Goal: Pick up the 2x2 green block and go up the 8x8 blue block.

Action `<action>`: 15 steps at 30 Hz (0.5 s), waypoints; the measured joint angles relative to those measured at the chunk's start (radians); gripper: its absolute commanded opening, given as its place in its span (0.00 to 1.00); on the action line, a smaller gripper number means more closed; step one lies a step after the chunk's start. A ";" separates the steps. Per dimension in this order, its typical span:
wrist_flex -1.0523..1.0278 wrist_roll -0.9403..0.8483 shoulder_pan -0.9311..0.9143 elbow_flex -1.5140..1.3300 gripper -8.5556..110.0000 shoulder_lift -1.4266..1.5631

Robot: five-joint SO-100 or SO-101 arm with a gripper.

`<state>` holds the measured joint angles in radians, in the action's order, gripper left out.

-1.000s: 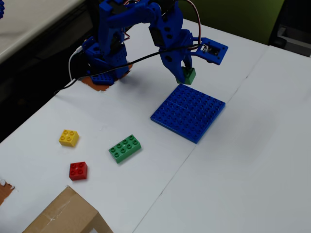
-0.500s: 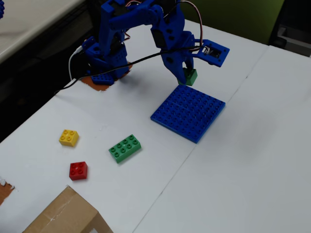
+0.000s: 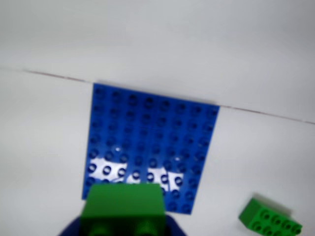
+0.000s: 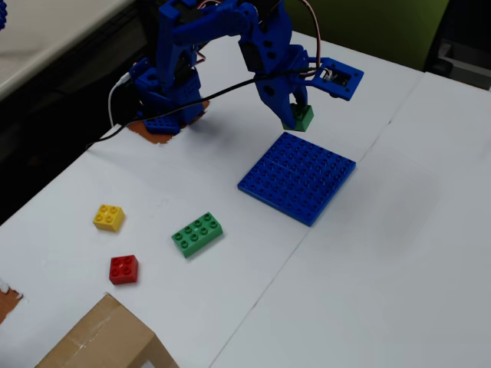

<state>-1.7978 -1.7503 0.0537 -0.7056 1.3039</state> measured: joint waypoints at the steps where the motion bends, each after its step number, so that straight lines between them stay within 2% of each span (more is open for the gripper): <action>1: 0.000 -0.003 0.000 0.000 0.15 0.000; 15: 0.000 -0.006 0.000 0.000 0.15 0.000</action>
<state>-1.7978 -1.7564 0.0537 -0.7056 1.3039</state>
